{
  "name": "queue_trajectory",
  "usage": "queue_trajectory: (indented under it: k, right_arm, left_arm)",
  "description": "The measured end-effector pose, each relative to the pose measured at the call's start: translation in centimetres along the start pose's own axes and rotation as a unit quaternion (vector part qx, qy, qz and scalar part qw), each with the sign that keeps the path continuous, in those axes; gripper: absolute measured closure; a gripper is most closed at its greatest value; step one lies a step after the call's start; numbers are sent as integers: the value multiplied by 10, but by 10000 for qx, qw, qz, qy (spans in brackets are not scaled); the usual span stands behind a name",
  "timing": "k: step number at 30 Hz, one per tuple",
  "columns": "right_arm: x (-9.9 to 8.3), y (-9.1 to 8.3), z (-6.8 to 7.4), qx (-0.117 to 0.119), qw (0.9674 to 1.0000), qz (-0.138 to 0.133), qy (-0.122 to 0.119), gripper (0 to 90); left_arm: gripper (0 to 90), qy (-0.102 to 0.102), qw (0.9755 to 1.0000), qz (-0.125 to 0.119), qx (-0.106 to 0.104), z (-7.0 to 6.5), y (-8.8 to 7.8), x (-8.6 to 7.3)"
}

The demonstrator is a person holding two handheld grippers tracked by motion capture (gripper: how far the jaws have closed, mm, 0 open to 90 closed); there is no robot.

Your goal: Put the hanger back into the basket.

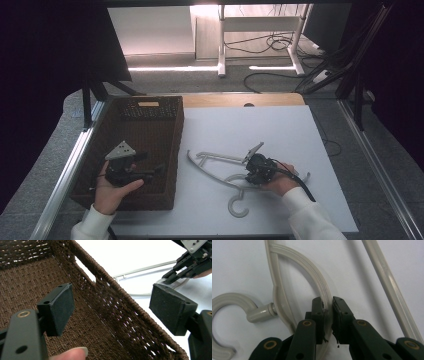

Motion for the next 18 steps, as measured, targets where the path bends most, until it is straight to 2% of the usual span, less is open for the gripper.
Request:
queue_trajectory:
  k: [7,12,18]
  right_arm:
    - [0,-1,0,52,10000,-9,-81,805]
    - [-2,-4,-5,3,10000,-18,0,809]
    - [3,-18,-12,-17,9992,-339,206,811]
  left_arm:
    - [201,-7,10000,-17,-6,0,-1,0]
    - [201,-1,10000,-20,-8,0,-1,0]
    - [201,-2,10000,-14,-3,1,-1,0]
Point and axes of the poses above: each handheld gripper's, and its own axes: y roughly forward along the jaws, x roughly out of its top, z roughly to its left, the point moved 10 cm from there along y, roughly forward along the jaws, and after that the axes turned 1 degree about y, right-handed, at the moved point
